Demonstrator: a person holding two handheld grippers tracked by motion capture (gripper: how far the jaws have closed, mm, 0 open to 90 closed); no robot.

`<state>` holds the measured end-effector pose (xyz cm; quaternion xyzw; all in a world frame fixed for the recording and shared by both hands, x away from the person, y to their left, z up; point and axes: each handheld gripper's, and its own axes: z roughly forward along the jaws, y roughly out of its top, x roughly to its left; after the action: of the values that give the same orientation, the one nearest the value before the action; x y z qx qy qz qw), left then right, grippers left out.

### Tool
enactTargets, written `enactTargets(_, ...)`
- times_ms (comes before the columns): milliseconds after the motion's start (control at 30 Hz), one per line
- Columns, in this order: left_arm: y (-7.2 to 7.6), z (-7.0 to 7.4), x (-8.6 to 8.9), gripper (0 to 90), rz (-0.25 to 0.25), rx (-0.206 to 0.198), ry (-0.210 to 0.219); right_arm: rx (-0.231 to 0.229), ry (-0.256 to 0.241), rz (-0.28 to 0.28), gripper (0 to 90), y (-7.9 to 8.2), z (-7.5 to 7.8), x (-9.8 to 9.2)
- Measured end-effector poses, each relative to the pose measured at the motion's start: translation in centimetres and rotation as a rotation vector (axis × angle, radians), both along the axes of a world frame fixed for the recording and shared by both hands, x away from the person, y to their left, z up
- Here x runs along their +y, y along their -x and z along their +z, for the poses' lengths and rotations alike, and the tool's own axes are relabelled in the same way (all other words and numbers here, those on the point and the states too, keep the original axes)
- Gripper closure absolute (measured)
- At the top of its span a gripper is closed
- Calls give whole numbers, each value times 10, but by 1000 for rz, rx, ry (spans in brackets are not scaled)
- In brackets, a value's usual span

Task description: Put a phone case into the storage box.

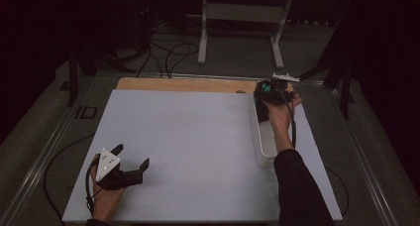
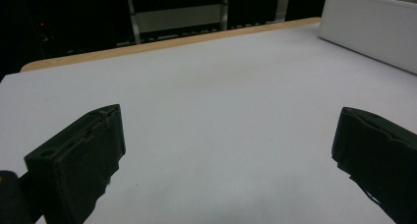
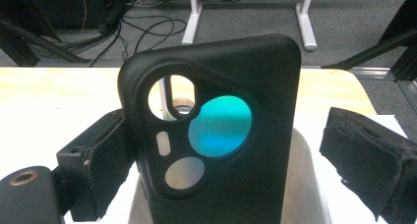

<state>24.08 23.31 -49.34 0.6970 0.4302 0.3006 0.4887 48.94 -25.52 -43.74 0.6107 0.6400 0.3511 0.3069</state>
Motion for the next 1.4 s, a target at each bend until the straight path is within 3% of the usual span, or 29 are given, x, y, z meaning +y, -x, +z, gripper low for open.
enactTargets(767,0,0,1,1,3,0,1,-33,-11,46,76,8,5,3)
enactTargets(900,0,0,1,1,3,0,1,-38,-4,60,77,15,7,8)
enactTargets(1167,0,0,0,1,3,7,-2,-55,-42,99,77,30,13,11)
enactTargets(1367,-1,-1,0,1,-4,17,-3,-50,-75,157,77,45,18,13)
enactTargets(1400,-1,-1,-1,1,-5,18,-2,-51,-77,199,77,57,20,16)
